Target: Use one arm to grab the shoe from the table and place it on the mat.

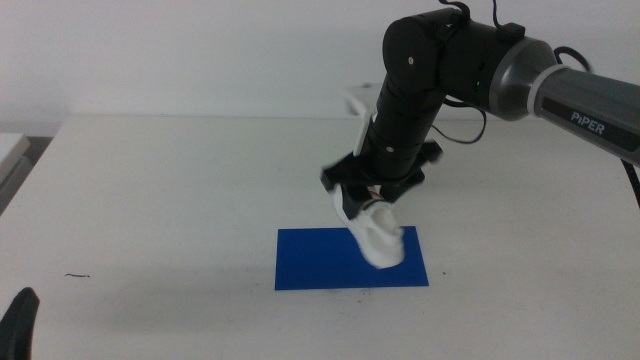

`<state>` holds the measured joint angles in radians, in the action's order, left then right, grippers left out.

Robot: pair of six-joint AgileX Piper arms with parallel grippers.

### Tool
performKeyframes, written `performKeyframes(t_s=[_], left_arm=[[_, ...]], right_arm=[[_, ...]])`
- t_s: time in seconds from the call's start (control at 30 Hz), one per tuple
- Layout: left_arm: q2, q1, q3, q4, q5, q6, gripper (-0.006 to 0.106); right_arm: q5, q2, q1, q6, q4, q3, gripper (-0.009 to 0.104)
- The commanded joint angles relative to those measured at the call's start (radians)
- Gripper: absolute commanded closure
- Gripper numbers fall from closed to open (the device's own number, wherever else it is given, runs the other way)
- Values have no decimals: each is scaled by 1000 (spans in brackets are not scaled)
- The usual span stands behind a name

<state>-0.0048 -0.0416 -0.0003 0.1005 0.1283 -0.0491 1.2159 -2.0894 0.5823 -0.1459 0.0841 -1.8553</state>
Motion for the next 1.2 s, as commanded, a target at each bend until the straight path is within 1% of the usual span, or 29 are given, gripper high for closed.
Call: performKeyframes(t_s=[0.0,0.03,0.13,0.2,0.23,0.27,0.33,0.43,0.47,0.5,0.6,0.73,0.8,0.87,0.9,0.97,1.1,1.13,1.17], left_arm=[[5,-7,0,-4,-13,-1,7],[5,-7,0,-4,-13,-1,7],[5,-7,0,-4,-13,-1,7],[5,-7,0,-4,-13,-1,7],[5,-7,0,-4,-13,-1,7],[5,-7,0,-4,-13,-1,7],[5,-7,0,-4,-13,-1,7],[5,-7,0,-4,-13,-1,7],[5,-7,0,-4,-13,-1,7],[5,-7,0,-4,-13,-1,7],[5,-7,0,-4,-13,-1,7],[5,-7,0,-4,-13,-1,7],[5,-7,0,-4,-13,-1,7],[5,-7,0,-4,-13,-1,7],[5,-7,0,-4,-13,-1,7],[5,-7,0,-4,-13,-1,7],[5,-7,0,-4,-13,-1,7],[5,-7,0,-4,-13,-1,7],[5,-7,0,-4,-13,-1,7]], right_arm=[[5,6,-2,433,5,-8,93],[5,6,-2,626,19,-8,93],[5,6,-2,1075,39,-8,93],[5,6,-2,1235,44,-8,93],[5,6,1,1270,44,-8,93],[5,0,6,1268,44,-8,93],[5,-4,15,1198,38,-8,93],[5,-24,26,1107,-18,-8,93],[5,-33,29,1102,-29,-8,93],[5,-40,35,1102,-30,-8,93],[5,-62,45,1102,-6,-8,93],[5,-101,49,1102,-19,-8,92],[5,-118,49,1102,-24,-8,89],[5,-130,49,1102,-28,-8,83],[5,-135,49,1102,-28,-8,77],[-12,-141,49,1102,-28,-8,61],[-18,-149,49,1102,-28,-8,14],[-20,-149,49,1102,-28,-8,6],[-20,-146,49,1099,-28,-8,2]])
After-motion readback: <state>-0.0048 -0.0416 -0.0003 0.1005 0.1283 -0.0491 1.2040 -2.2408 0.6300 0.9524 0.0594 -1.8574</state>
